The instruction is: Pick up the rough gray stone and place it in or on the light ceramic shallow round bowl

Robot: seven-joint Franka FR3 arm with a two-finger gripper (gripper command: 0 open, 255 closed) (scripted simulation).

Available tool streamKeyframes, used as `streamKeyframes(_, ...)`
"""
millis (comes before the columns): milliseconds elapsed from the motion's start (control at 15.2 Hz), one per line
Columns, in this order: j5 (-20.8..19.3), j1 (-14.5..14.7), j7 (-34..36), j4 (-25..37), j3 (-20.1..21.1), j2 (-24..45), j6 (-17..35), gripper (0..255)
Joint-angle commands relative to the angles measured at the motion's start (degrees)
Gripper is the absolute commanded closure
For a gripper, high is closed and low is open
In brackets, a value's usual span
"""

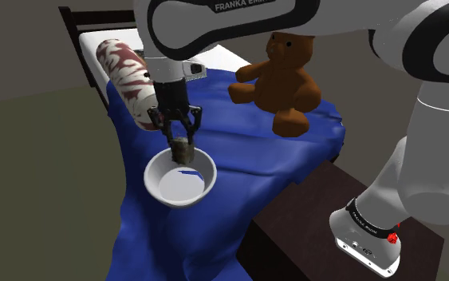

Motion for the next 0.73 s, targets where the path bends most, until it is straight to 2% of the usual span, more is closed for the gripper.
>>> streamKeyframes(0, 0.0, 0.1, 0.1, -1.6, 0.0, 0.0, 1.6, 255)
streamKeyframes(660, -0.4, 0.3, -0.7, -6.3, -0.2, 2.1, 8.3, 255)
